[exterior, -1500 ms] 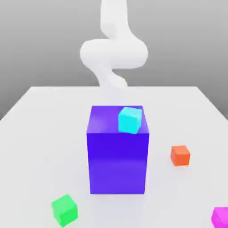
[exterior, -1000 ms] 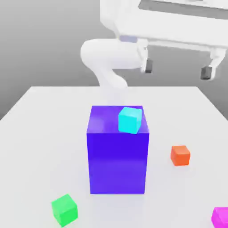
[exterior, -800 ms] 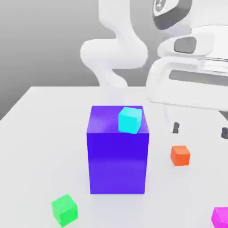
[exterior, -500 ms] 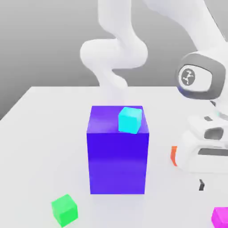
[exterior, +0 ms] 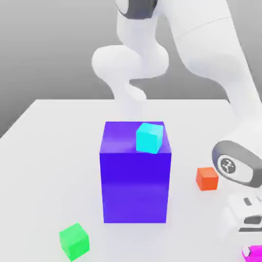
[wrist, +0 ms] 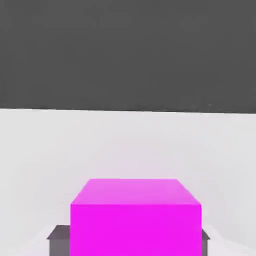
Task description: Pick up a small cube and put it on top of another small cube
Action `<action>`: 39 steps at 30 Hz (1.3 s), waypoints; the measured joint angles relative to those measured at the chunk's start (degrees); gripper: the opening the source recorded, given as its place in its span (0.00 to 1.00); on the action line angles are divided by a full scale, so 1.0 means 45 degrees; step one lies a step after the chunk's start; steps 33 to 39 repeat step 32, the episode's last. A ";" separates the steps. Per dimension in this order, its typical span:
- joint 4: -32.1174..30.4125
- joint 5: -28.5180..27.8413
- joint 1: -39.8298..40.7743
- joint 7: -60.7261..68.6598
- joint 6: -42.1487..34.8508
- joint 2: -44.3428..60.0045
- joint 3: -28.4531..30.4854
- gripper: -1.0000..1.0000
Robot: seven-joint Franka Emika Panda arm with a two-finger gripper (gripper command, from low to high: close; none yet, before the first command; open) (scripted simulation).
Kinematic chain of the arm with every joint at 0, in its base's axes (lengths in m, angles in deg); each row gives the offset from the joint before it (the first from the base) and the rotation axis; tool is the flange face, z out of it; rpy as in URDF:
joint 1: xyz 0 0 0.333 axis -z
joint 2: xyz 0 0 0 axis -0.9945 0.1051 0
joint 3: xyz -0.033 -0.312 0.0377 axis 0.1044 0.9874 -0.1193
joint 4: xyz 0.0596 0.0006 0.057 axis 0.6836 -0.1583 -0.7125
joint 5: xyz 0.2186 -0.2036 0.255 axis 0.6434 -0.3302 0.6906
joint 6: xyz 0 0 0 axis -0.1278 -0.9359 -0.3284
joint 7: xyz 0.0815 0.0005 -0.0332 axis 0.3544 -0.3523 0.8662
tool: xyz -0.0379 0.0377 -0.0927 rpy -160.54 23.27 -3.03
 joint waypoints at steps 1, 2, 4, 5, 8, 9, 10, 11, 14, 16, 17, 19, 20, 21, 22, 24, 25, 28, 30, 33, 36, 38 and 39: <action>-0.0088 0.0172 0.0145 0.0118 -0.0229 -0.0322 -0.0184 0.00; -0.0198 0.0401 0.0305 0.0279 -0.0525 -0.0729 -0.0395 0.00; -0.0500 0.0923 0.0729 0.0603 -0.1098 -0.1599 -0.0707 0.00; -0.0772 0.1177 0.1136 0.0661 -0.1166 -0.1931 -0.0551 0.00; -0.1584 0.1853 0.2296 0.0751 -0.1174 -0.2780 -0.0006 0.00; -0.1866 0.2083 0.2671 0.0778 -0.1147 -0.3063 0.0189 0.00; -0.2156 0.2321 0.3043 0.0806 -0.1110 -0.3353 0.0392 0.00; -0.2454 0.2568 0.3412 0.0838 -0.1065 -0.3652 0.0602 0.00; -0.3407 0.3363 0.4517 0.0942 -0.0888 -0.4614 0.1284 0.00; -0.4027 0.3892 0.5243 0.1010 -0.0704 -0.5198 0.1816 0.00; -0.4249 0.4086 0.5598 0.1012 -0.0517 -0.5296 0.2115 0.00; -0.4519 0.4355 0.6310 0.0957 0.0230 -0.4924 0.2760 0.00; -0.4562 0.4418 0.6534 0.0927 0.0742 -0.4483 0.3005 0.00; -0.4581 0.4427 0.6635 0.0891 0.1059 -0.4199 0.3141 1.00; -0.4581 0.4427 0.6635 0.0890 0.1059 -0.4200 0.3141 1.00; -0.4581 0.4427 0.6636 0.0890 0.1059 -0.4200 0.3142 1.00; -0.4580 0.4427 0.6636 0.0890 0.1059 -0.4200 0.3142 1.00; -0.4607 0.4470 0.6734 0.0889 0.1068 -0.4216 0.3217 1.00; -0.4650 0.4593 0.6813 0.0966 0.0423 -0.4907 0.3163 1.00; -0.4700 0.4758 0.6846 0.1087 -0.0383 -0.5765 0.3109 1.00; -0.4700 0.4758 0.6846 0.1087 -0.0383 -0.5765 0.3109 1.00; -0.4700 0.4758 0.6846 0.1087 -0.0383 -0.5765 0.3109 1.00; -0.4700 0.4758 0.6846 0.1087 -0.0383 -0.5765 0.3109 1.00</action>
